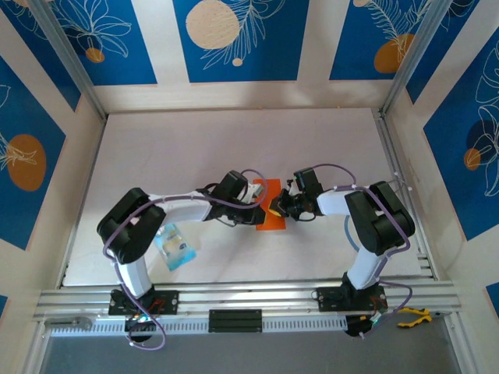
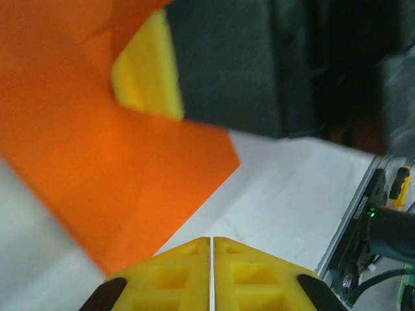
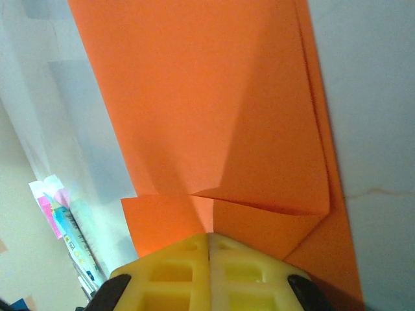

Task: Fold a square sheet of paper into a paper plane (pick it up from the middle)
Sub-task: Fold the triangle a second time at the center of the table.

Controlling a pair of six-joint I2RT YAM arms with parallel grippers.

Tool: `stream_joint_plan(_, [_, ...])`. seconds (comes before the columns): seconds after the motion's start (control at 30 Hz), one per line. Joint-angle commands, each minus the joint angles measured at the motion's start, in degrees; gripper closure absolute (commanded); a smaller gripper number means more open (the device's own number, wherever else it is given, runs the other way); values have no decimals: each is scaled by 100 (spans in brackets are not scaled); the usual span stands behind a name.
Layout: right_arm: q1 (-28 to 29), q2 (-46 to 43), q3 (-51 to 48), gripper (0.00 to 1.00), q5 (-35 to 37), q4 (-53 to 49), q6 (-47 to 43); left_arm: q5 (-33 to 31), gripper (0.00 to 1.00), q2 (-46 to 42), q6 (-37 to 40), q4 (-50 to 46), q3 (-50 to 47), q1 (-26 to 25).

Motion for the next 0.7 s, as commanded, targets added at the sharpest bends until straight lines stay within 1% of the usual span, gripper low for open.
stream_joint_plan(0.0, [-57, 36, -135, 100, 322, -587, -78, 125, 90, 368, 9, -7, 333, 48])
stream_joint_plan(0.17, [-53, 71, -151, 100, 303, -530, -54, 2, 90, 772, -1, -71, 524, 42])
stream_joint_plan(0.3, [-40, 92, -159, 100, 296, -509, -59, -198, 92, 908, 35, -303, 388, 48])
stream_joint_plan(0.5, [-62, 93, -140, 100, 311, -521, -91, -305, 93, 655, -84, -280, -301, 48])
stream_joint_plan(0.67, [-60, 123, -87, 100, 296, -561, -116, -98, 92, 401, -245, -50, -741, 46])
